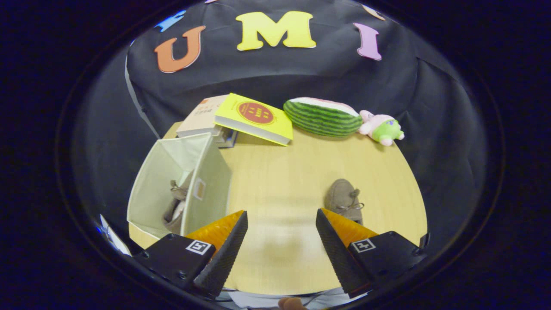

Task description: Open the storage box then place both shoes into the box .Put the left shoe in first, then the right shoe, with the right side of both shoes facing outward in a uniform manner.

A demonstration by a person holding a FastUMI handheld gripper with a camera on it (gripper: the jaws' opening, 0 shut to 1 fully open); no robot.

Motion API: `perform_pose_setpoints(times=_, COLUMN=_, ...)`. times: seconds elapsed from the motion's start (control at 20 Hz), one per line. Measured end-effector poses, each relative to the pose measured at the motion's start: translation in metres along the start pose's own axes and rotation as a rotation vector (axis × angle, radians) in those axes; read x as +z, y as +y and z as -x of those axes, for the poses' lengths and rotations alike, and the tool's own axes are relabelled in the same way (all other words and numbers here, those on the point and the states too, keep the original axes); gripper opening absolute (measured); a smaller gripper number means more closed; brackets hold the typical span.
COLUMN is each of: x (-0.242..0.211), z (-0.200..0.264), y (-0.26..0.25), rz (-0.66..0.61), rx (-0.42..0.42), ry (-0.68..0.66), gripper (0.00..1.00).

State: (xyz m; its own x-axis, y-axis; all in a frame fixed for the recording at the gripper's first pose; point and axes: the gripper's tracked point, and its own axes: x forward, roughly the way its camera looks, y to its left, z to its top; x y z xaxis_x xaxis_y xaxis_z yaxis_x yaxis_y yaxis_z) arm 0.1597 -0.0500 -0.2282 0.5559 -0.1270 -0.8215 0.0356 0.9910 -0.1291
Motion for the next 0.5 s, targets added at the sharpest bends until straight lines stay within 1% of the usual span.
perform_pose_setpoints(times=0.1, x=-0.005, z=-0.009, y=-0.024, rz=-0.032, rx=0.005, ry=0.02, gripper=1.0)
perform_pose_setpoints(times=0.15, x=-0.012, z=-0.013, y=-0.044, rz=-0.041, rx=-0.018, ry=0.045, gripper=1.0)
perform_pose_setpoints(times=0.3, x=-0.018, z=-0.025, y=-0.09, rz=-0.052, rx=-0.074, ry=0.067, gripper=1.0)
perform_pose_setpoints(times=0.5, x=-0.029, z=-0.039, y=-0.125, rz=-0.073, rx=-0.097, ry=0.109, gripper=1.0)
